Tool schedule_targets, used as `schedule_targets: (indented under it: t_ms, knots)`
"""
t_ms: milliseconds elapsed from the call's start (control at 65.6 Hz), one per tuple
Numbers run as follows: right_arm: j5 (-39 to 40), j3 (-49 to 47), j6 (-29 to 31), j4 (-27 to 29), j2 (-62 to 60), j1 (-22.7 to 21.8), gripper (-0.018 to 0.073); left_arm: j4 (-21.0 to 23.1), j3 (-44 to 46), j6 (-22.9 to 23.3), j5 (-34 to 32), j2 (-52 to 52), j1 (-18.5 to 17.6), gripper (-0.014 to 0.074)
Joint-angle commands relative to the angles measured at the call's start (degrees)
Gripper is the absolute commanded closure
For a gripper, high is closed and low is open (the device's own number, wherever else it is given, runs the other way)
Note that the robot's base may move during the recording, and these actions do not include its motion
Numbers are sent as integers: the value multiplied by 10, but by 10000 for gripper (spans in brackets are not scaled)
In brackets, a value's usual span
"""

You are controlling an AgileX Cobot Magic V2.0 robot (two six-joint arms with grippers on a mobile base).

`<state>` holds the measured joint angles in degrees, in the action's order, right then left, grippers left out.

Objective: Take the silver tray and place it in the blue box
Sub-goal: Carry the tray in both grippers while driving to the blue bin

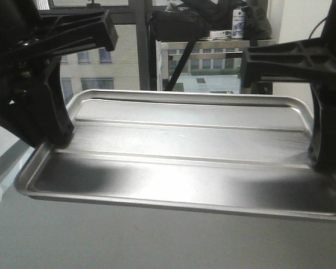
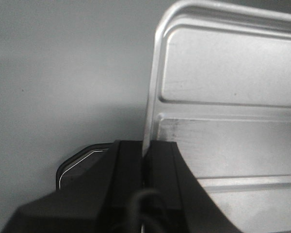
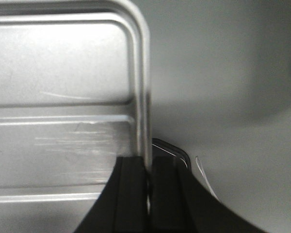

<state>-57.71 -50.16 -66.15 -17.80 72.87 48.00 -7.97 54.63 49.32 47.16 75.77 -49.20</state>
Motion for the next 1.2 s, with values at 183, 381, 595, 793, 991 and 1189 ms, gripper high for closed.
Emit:
schedule_targets:
  t_ms: [183,381,595,793,991,1189]
  knots:
    - [-61,-11,-2,-35,-15,-4,505,-35,15,8,13,-18,2,701]
    - [-61,-11,-2,-36,-15,-4,505,-35,15,8,13,-18,2,701]
    - [-61,-11,-2,-36,-15,-4,505,-35,15,8,13,-18,2,701]
    - [-61,-11,-2,-36,-15,-4,505,-35,15,8,13,-18,2,701]
    - [-61,-11,-2,-36,-15,-4,505,-35,15,8,13,-18,2,701]
    - [-62,-11,-2,-36,-15,-4,505,-35,15,8,13,-18,2,701]
